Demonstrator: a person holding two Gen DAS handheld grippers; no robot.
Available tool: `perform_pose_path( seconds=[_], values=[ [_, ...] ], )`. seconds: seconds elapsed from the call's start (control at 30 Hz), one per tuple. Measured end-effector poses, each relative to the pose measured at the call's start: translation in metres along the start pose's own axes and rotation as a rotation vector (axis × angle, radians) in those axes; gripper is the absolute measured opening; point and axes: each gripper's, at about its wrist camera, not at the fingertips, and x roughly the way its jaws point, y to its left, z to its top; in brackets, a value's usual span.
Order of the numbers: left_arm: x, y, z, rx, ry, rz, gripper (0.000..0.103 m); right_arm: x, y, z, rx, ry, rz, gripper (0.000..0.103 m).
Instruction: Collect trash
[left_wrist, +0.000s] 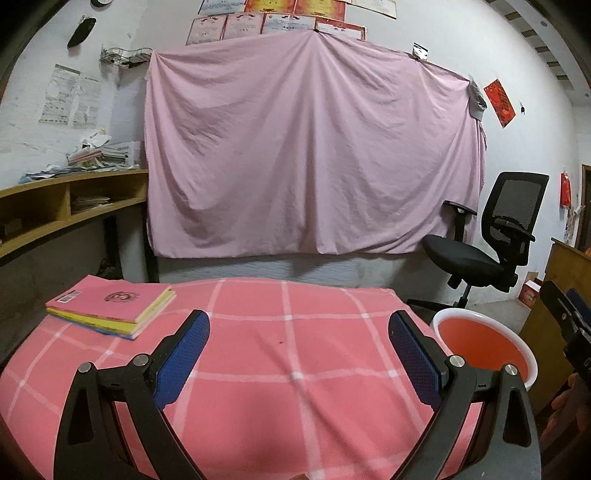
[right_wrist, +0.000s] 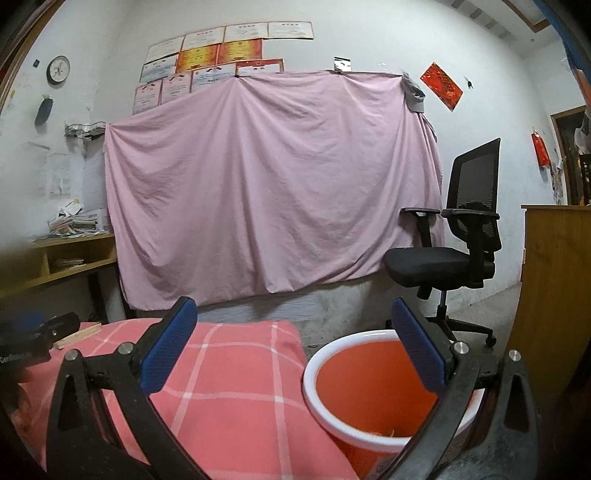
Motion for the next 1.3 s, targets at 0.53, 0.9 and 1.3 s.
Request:
perform_pose_path(
  seconds=[0.53, 0.9, 1.3],
  values=[
    [-0.058, 0.016, -0.021, 0.001, -0.045, 0.008, 0.095, -0.059, 0.019, -0.015, -0.035, -0.002, 0.024, 0.103],
    [-0.091, 0.028, -0.04, 0.036, -0.028, 0.003, 0.095, -0.091, 0.04, -0.028, -0.035, 0.05, 0.062, 0.103],
    [-0.121, 0.046, -0.07, -0.001, -0.063, 0.027, 0.095, -0.11, 0.049, -0.037, -0.058, 0.071, 0.065, 0.103]
  ],
)
